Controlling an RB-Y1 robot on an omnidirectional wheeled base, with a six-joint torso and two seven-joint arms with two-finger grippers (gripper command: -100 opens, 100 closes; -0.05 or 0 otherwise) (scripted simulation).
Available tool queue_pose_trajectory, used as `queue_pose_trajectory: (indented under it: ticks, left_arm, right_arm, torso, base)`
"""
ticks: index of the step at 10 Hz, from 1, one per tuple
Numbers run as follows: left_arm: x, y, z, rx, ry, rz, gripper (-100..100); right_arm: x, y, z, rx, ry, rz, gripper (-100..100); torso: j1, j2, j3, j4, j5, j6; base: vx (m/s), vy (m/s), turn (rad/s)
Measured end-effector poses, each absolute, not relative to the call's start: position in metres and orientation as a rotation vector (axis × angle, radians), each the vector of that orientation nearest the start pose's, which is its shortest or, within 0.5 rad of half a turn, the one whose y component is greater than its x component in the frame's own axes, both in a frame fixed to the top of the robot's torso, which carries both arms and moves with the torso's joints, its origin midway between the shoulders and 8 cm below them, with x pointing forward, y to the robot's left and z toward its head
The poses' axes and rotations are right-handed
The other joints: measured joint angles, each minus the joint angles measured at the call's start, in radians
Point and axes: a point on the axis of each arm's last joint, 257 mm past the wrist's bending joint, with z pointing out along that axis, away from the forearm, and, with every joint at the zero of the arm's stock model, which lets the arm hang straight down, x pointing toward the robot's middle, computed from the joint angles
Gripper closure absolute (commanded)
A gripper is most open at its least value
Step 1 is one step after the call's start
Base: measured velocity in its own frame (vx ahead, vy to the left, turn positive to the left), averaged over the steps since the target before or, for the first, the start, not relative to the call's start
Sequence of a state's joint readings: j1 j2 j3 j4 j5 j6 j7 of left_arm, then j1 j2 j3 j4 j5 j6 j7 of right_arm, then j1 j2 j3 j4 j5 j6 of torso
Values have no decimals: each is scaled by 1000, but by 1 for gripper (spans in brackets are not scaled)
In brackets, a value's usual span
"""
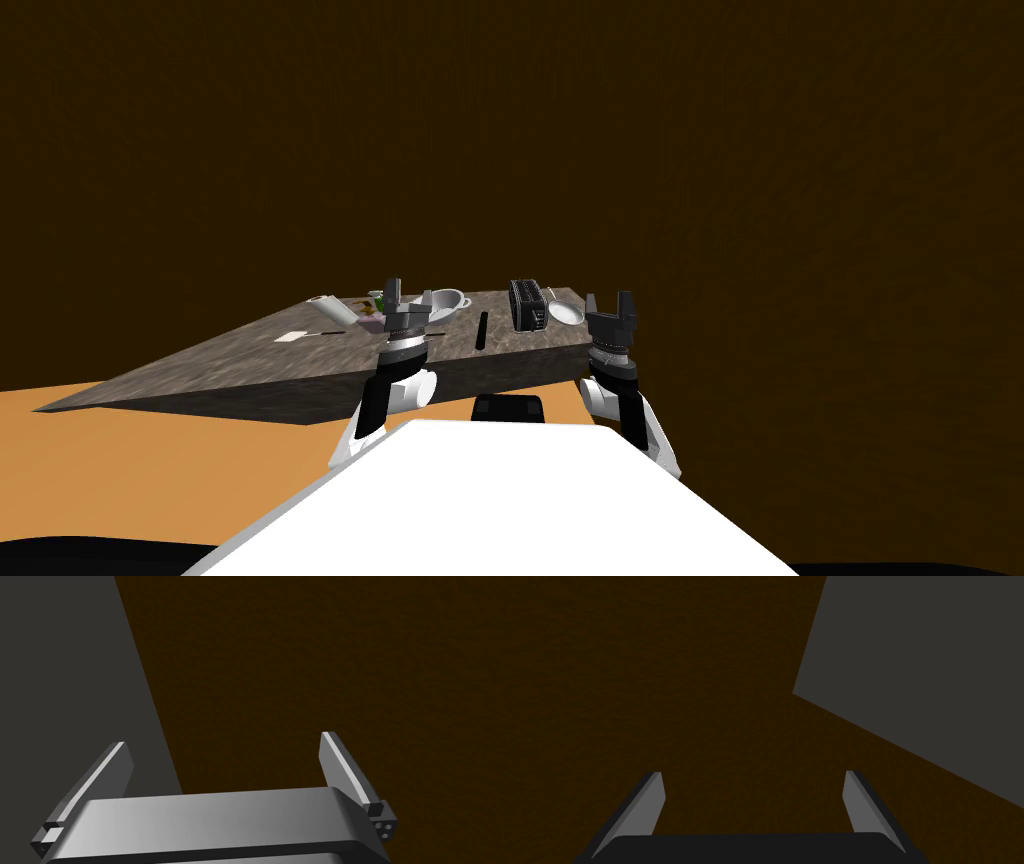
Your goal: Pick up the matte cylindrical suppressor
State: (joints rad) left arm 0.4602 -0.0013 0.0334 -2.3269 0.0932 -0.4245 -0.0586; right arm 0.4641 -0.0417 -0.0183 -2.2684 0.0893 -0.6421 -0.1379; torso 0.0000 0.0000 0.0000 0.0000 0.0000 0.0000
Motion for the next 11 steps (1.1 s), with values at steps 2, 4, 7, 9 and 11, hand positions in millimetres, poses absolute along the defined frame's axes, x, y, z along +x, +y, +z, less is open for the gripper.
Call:
queue_pose_trajectory:
  ticks: [2,4,7,9,11]
  left_arm:
    - [354,292,44,-668,597,-1302,-100]
    - [371,291,42,-658,641,-1310,-100]
    - [377,290,40,-660,660,-1310,-100]
    - [377,290,40,-659,660,-1310,-100]
    - [377,290,40,-659,660,-1310,-100]
  right_arm:
    - [324,-258,54,482,566,1414,0]
    - [324,-258,54,482,566,1414,0]
    - [324,-258,54,482,566,1414,0]
    - [324,-258,54,482,566,1414,0]
    - [324,-258,54,482,566,1414,0]
  torso:
    - [2,7,4,1,0,0]
    - [0,0,0,0,0,0]
    - [0,0,0,0,0,0]
    - [0,0,0,0,0,0]
    - [0,0,0,0,0,0]
  base:
    - [-66,28,-41]
    - [5,-7,-19]
    - [-2,2,7]
    - [-2,3,8]
    - [5,-7,-20]
